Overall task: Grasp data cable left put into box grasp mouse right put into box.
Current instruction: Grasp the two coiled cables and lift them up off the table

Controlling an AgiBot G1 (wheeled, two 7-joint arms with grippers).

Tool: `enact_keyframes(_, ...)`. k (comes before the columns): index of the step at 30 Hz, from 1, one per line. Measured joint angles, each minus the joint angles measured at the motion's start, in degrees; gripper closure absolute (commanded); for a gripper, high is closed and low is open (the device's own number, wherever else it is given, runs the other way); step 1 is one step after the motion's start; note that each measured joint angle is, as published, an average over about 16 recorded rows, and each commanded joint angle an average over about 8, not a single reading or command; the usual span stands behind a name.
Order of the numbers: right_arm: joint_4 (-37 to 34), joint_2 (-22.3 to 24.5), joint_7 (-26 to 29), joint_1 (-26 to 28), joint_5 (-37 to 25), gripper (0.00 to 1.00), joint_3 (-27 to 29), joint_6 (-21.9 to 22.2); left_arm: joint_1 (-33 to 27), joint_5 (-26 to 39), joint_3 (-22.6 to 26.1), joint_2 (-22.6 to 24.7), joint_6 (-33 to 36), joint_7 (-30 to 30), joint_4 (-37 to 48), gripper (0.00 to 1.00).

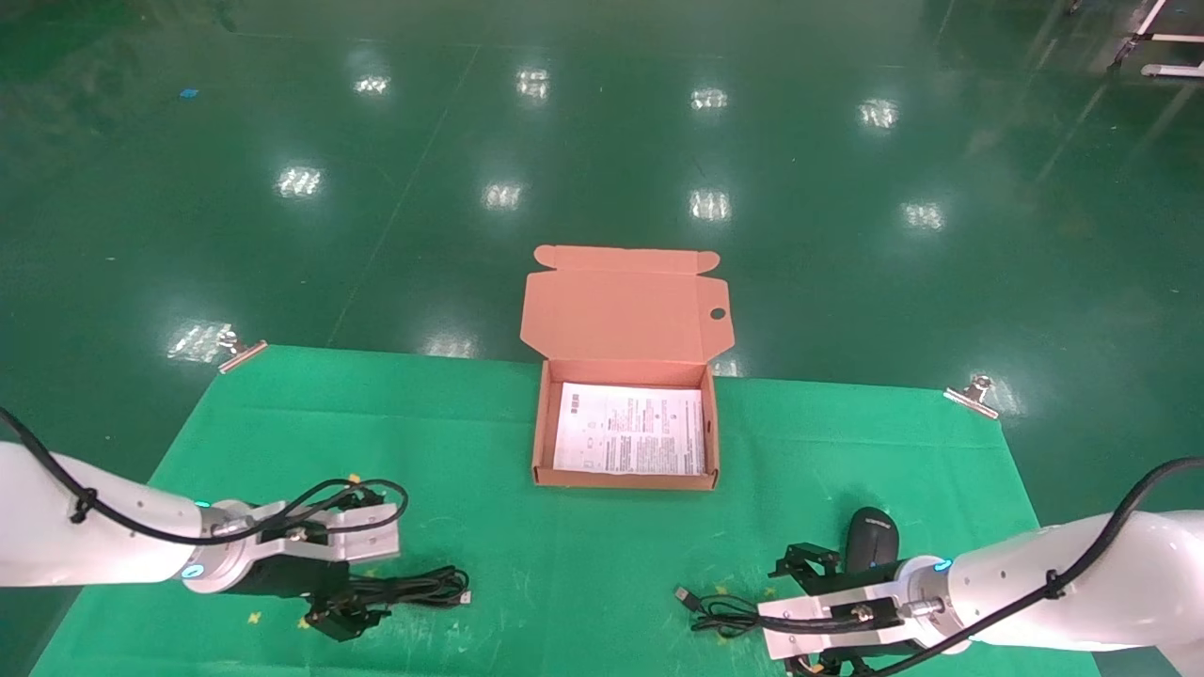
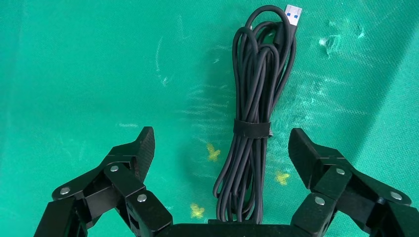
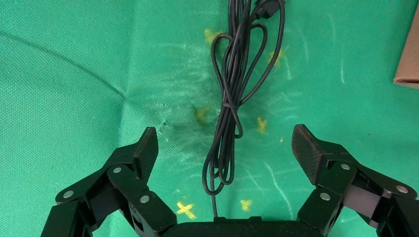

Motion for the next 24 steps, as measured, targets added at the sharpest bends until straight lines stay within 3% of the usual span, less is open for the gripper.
enact_keyframes(1,-0.34,-0.14,-0.15,-0.02,-0.02,0.93,-0.02,0.15,-0.06,-0.03,-0.01,0.05,-0.05,0.14,0.26,1.0)
enact_keyframes(2,-0.61,-0.26,-0.27,-0.04,-0.02,1.0,-0.02,0.27,-0.11,-0.06,-0.03,0.09,-0.1,0.27,0.47,1.0)
enact_keyframes(24,-0.68,-0.27,-0.34,0.0,0.07,1.0,0.03,0.25,-0.15,-0.19,-0.08,0.06,-0.01,0.35,0.44,1.0)
